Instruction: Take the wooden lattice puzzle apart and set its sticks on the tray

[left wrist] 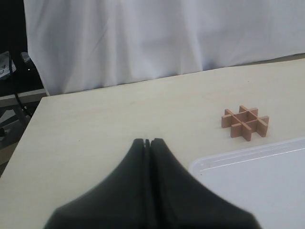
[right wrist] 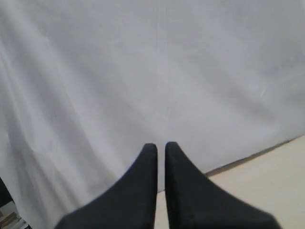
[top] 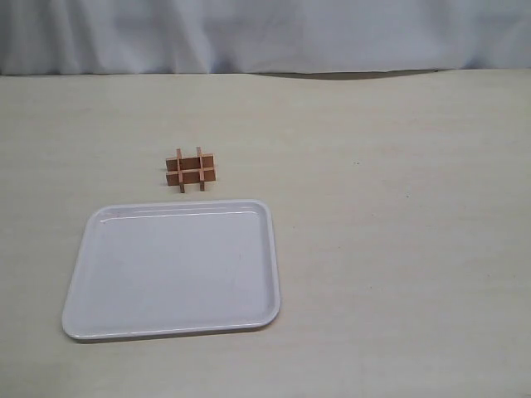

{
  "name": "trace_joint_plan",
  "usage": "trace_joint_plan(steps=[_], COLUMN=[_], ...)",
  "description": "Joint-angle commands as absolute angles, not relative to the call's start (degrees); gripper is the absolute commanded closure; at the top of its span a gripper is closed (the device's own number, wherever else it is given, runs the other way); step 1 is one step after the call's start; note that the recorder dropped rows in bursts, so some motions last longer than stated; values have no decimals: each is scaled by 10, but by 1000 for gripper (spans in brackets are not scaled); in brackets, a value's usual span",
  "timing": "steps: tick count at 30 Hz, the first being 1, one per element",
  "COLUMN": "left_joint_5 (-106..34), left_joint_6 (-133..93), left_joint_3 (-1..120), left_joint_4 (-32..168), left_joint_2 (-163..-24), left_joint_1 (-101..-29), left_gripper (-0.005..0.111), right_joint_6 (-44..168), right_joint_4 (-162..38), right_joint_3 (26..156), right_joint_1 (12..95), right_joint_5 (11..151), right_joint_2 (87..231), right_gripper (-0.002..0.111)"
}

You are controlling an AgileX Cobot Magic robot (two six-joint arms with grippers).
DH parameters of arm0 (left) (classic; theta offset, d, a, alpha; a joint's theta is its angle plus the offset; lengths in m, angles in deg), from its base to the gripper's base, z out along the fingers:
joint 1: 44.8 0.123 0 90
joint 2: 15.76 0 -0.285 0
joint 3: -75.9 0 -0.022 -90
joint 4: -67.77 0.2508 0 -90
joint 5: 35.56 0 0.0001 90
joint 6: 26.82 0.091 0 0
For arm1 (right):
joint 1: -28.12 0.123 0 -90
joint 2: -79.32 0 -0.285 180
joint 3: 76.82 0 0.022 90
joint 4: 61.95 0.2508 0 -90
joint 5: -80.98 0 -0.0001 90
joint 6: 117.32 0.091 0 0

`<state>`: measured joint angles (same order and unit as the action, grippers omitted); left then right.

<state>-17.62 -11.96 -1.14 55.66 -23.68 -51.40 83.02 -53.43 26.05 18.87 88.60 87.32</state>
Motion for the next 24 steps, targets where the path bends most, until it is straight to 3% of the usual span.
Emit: trace_joint_plan(steps=[1,9,17,24], left_joint_5=[-181,-181,-181,-181], left_joint_6=[-117,-117,-117,-117], left_joint_3=[-13,-13,-13,-13], left_joint_4=[555,555,555,555], left_joint_2=[-235,-235,-235,-235], left_joint_1=[-508,-508,-508,-508], left_gripper=[107,107,107,107], right_joint_6=[846,968,1015,1280], right_joint_4=[-535,-534,-648,-1112], right_joint_3=[260,269,436,630], right_joint_1=[190,190,190,197], right_joint_5=[875,1111,1105,945], right_joint_2=[871,916,1178,1484], right_gripper=[102,102,102,102])
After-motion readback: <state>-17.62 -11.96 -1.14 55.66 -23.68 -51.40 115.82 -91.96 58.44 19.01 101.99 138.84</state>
